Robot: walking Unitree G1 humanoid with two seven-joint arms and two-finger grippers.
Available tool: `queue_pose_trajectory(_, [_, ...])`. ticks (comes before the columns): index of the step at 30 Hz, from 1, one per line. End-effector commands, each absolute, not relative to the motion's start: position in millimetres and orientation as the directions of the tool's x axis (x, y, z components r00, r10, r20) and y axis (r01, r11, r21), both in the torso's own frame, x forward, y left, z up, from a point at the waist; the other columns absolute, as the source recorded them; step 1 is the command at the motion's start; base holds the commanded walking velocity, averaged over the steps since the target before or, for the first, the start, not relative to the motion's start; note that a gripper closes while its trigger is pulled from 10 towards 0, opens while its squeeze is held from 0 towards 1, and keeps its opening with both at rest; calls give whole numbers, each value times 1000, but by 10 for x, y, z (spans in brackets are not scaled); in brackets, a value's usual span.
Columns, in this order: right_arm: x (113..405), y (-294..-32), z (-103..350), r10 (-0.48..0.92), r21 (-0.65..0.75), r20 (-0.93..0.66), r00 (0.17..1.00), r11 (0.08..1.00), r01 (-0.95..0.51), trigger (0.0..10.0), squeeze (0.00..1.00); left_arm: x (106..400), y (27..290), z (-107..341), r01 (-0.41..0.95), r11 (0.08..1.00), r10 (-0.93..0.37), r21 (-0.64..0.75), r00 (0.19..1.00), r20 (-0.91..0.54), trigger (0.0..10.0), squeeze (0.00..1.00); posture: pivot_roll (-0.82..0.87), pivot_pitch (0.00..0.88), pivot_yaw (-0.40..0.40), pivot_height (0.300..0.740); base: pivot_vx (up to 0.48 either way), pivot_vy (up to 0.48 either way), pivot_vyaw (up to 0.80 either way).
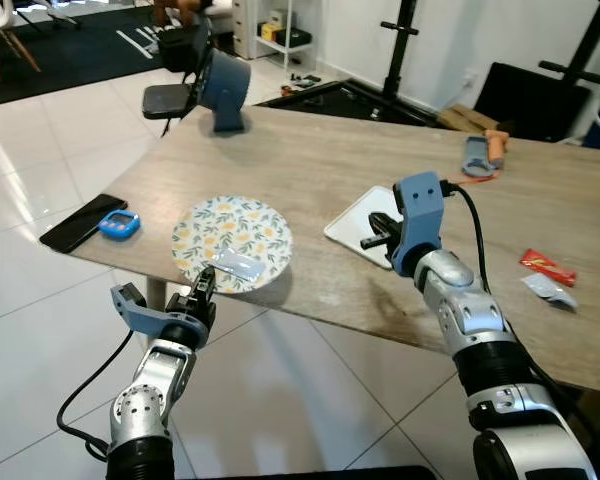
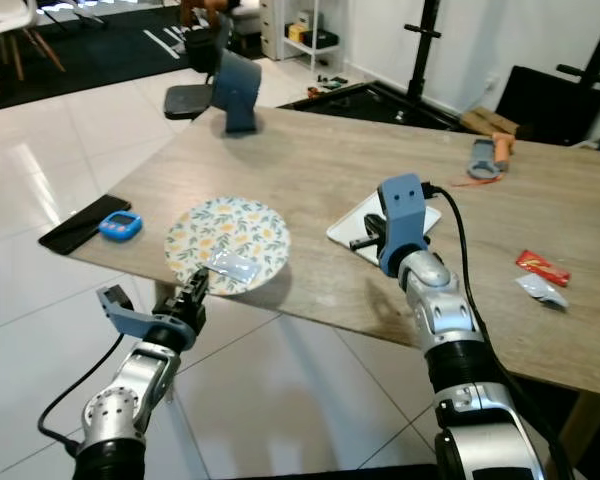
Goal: Restocking fridge
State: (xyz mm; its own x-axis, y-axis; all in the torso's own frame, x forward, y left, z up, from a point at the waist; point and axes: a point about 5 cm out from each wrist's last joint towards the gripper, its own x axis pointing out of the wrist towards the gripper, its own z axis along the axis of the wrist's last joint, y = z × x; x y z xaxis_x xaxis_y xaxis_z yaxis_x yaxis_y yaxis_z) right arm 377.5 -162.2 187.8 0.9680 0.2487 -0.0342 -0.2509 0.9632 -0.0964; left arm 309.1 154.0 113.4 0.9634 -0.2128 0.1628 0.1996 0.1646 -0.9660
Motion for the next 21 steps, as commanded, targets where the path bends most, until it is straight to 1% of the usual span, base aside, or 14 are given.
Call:
queue_pose_trajectory(1, [3785,-1626,1896,243,-110,-24,970,963,-244,10000,0,3077,1541,1150,222,170,-213,-960,960,184,10000,0,-13,55,18,740,0,-465,0])
queue_pose_trajectory(18, [3796,-1682,1861,198,-169,-41,979,965,-202,10000,0,3087,1503,1154,239,154,-227,-959,953,201,10000,0,-17,53,19,740,0,-465,0])
queue_pose_trajectory(21, [3799,-1683,1853,194,-190,-44,980,961,-199,10000,0,3101,1505,1122,210,142,-208,-967,962,178,10000,0,-17,53,19,740,0,0,0])
